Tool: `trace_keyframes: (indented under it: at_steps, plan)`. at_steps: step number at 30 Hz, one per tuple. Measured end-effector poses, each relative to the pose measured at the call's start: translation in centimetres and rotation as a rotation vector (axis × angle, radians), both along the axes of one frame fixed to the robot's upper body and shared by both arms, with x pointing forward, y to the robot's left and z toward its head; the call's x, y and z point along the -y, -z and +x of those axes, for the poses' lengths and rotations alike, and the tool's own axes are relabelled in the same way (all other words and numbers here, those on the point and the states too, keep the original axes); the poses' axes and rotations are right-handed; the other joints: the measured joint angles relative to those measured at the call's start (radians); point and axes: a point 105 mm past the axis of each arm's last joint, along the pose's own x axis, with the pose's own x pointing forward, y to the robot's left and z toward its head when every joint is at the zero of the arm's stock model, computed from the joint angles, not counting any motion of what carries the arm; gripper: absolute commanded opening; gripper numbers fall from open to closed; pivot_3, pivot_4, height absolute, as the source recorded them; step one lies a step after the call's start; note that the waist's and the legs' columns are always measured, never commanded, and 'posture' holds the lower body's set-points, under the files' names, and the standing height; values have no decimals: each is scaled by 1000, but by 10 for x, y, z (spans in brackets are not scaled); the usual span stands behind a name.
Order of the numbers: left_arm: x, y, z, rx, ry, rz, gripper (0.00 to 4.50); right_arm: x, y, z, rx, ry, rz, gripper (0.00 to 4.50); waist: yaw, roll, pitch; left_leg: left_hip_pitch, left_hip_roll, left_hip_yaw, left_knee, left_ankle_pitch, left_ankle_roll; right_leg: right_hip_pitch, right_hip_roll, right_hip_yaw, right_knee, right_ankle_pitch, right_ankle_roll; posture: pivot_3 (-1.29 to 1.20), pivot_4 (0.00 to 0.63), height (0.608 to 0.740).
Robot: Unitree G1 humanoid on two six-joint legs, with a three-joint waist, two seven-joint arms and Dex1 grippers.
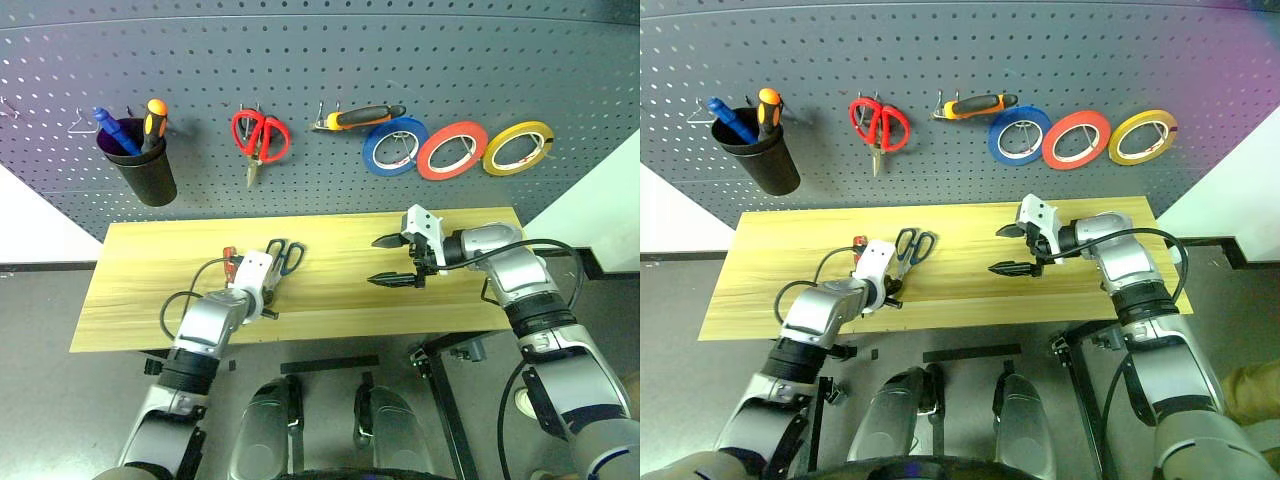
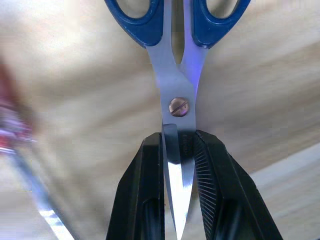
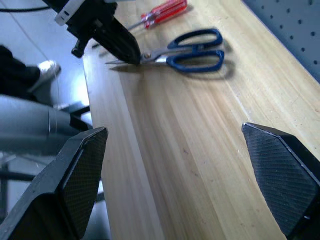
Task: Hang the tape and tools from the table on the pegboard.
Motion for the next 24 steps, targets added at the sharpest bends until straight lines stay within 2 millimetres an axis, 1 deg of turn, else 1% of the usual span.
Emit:
trace_keyframes:
  at_steps: [2, 3, 7, 9, 10, 12, 15, 17, 21, 24]
  plan:
    - [-4, -15, -7, 90, 118, -4, 497, -2, -13, -3, 33, -5, 44, 4500, 1, 0, 0, 1, -1, 1, -4, 1, -1, -1, -1, 0, -2, 0, 0, 152, 183, 740]
    - [-7, -19, -13, 116, 164, -8, 497, -3, -20, -4, 47, -4, 67, 4500, 1, 0, 0, 1, -1, 2, -6, 1, -1, -1, -1, 0, -4, 0, 0, 153, 179, 740]
    - [-4, -36, -37, 241, 345, -97, 497, -2, -47, -8, 96, 22, 182, 4500, 3, 0, -1, 0, -2, 2, -10, 1, -1, 0, -1, -1, -10, 0, 0, 161, 153, 740]
    - [-9, -51, -39, 336, 390, -119, 497, -1, -58, -10, 120, 37, 228, 4500, 4, 0, -1, 0, -2, 2, -10, 1, -1, 0, -1, -2, -11, 1, 0, 160, 141, 740]
    - [-14, -60, -39, 391, 400, -119, 497, 0, -61, -10, 124, 48, 245, 4500, 4, 0, -2, -1, -2, 2, -10, 1, -1, 0, -1, -2, -11, 1, 0, 159, 137, 740]
    - [-20, -71, -38, 468, 408, -112, 497, 2, -62, -10, 116, 69, 256, 4500, 3, 0, -3, 0, -2, 2, -9, 1, -1, 0, -1, -4, -11, 2, 2, 161, 126, 740]
    - [-25, -82, -35, 583, 403, -125, 497, 2, -64, -7, 110, 117, 260, 4500, 3, 1, -5, -1, -2, 3, -9, 1, -1, 0, 0, -5, -11, 3, 3, 160, 109, 740]
    - [-23, -89, -30, 645, 388, -151, 497, -1, -70, -6, 135, 133, 281, 4500, 5, 1, -6, -2, -2, 2, -7, 1, 0, 0, 1, -7, -11, 5, 7, 158, 94, 740]
    - [-11, -113, -21, 772, 366, -247, 497, -11, -89, -6, 190, 141, 362, 4500, 5, -1, -15, -6, -2, 2, -3, 3, 3, 1, 5, -10, -10, 7, 9, 152, 82, 740]
    - [-13, -122, -16, 816, 313, -264, 497, -14, -100, -6, 216, 140, 380, 4500, 2, 0, -27, -7, -2, 3, 2, 2, 5, 3, 6, -11, -10, 7, 11, 148, 82, 740]
